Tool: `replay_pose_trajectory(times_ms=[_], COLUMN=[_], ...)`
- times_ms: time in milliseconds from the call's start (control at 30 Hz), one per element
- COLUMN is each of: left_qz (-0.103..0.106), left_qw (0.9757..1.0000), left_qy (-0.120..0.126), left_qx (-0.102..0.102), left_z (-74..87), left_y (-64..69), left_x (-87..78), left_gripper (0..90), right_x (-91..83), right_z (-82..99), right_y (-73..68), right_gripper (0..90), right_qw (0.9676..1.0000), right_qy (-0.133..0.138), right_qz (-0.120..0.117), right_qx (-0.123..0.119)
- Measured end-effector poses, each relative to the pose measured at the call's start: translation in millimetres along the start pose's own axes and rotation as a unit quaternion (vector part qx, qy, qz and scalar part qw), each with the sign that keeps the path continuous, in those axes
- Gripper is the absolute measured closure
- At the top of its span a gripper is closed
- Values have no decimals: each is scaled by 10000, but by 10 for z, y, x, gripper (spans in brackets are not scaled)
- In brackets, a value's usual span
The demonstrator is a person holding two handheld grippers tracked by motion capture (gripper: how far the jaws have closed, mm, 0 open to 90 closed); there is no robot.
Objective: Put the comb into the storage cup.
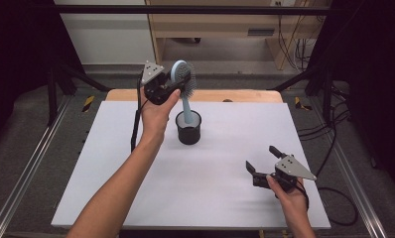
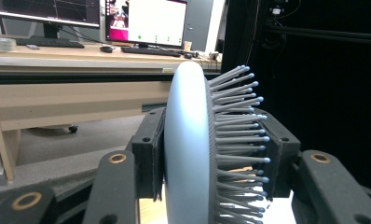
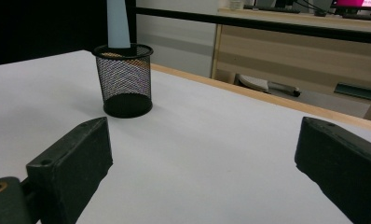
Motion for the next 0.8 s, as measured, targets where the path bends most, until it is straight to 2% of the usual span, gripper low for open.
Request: replay_pose_trajectory(times_ms=[167, 600, 800], left_qz=[47, 46, 80], left_qw=[10000, 9999, 9999], left_qy=[-14, -71, -93], left_qx=[30, 125, 107], left_z=[42, 137, 219], left_y=[62, 101, 114], left_x=[43, 113, 130], left_gripper=[504, 503, 503], right_x=[0, 1, 1], right_z=[-1, 3, 7], right_y=[-1, -4, -9], right_gripper=[41, 41, 40], right_qw=[10000, 10000, 10000], right_qy=[4, -14, -24], right_qz=[-10, -22, -36], right_qx=[4, -2, -6])
Point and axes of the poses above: each handheld gripper's, and its own axes: x roughly forward along the jaws, z roughly out of its underside, y roughly to its right, the point moved 5 cm from there along x, roughly forward along the jaws, and after that the axes turned 11 degrees about -z, right-handed, at the moved point
